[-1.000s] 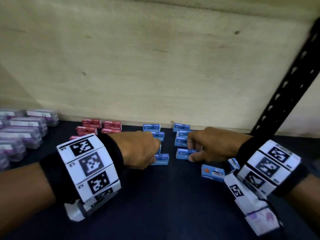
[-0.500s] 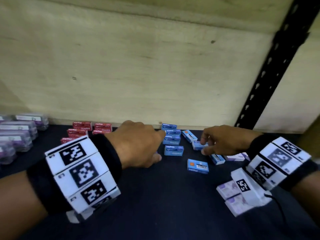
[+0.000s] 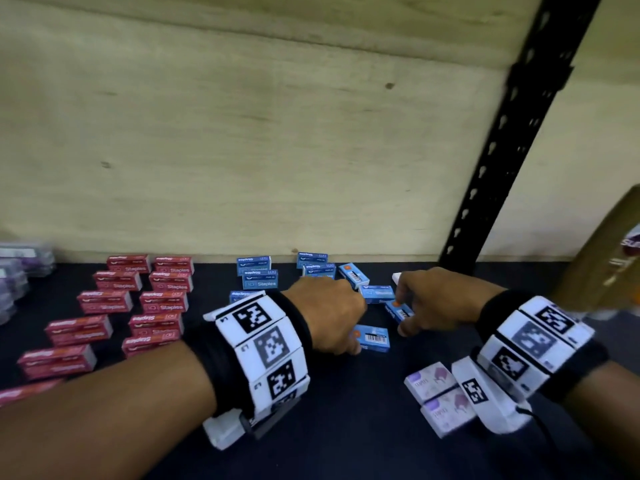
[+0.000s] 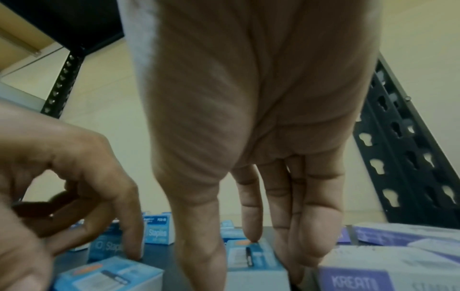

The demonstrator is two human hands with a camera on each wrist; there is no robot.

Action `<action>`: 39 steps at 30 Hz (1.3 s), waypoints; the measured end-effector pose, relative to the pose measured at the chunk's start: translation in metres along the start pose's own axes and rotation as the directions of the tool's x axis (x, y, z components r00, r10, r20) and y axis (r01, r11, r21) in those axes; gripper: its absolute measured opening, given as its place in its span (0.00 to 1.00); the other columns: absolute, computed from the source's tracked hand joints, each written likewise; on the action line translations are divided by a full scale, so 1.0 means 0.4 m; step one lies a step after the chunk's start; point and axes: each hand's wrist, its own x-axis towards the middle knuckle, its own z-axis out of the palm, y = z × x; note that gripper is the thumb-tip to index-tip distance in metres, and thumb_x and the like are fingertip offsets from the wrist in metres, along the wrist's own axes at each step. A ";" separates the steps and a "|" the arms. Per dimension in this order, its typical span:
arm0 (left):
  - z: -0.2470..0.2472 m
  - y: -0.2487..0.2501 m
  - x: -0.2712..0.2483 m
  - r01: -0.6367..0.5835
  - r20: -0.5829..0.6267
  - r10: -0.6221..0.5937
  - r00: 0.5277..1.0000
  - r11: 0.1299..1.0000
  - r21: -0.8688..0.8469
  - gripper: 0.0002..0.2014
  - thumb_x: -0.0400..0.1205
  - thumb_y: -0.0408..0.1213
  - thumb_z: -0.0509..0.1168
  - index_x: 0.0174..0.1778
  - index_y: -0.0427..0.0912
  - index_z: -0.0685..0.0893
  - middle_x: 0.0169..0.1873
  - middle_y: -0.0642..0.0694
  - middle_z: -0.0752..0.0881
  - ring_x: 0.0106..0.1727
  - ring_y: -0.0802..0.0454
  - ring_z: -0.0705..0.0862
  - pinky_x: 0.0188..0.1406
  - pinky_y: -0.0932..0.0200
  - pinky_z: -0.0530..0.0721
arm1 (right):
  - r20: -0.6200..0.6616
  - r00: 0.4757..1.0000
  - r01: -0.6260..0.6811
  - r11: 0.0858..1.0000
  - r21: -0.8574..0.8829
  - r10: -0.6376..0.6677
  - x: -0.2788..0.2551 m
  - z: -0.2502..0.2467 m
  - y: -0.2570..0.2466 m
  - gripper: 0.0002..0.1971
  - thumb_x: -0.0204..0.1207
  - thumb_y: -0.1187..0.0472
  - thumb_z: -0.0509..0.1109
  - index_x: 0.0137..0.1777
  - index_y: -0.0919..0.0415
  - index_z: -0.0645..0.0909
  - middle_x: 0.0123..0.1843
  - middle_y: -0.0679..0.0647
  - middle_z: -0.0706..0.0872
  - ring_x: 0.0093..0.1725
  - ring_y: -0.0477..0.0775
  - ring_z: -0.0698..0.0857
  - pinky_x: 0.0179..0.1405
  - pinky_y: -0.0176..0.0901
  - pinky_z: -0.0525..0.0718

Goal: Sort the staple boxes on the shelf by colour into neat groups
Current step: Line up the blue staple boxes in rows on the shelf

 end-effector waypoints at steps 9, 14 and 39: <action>-0.004 -0.015 -0.003 -0.070 0.091 0.072 0.993 0.997 -0.018 0.17 0.86 0.53 0.61 0.56 0.44 0.85 0.53 0.45 0.83 0.51 0.45 0.81 0.41 0.53 0.73 | 0.004 0.998 0.055 0.998 0.028 -0.055 -0.042 -0.033 0.017 0.08 0.78 0.57 0.70 0.54 0.52 0.88 0.45 0.45 0.90 0.50 0.49 0.87 0.56 0.43 0.85; 0.001 -0.038 -0.034 -0.070 0.148 0.074 0.986 0.997 -0.030 0.17 0.89 0.50 0.55 0.56 0.43 0.84 0.54 0.43 0.85 0.51 0.45 0.82 0.50 0.48 0.81 | 0.053 0.997 0.055 0.996 0.073 -0.059 -0.060 -0.037 0.007 0.11 0.76 0.65 0.65 0.53 0.55 0.87 0.35 0.47 0.90 0.39 0.44 0.86 0.50 0.38 0.83; 0.038 -0.211 -0.247 0.176 0.152 -0.166 0.974 0.983 -0.058 0.15 0.89 0.48 0.55 0.62 0.45 0.83 0.58 0.43 0.85 0.54 0.45 0.84 0.47 0.56 0.75 | 0.020 0.966 0.260 0.965 -0.023 -0.259 -0.061 -0.010 -0.225 0.08 0.83 0.59 0.60 0.59 0.47 0.71 0.34 0.43 0.77 0.45 0.53 0.84 0.52 0.46 0.84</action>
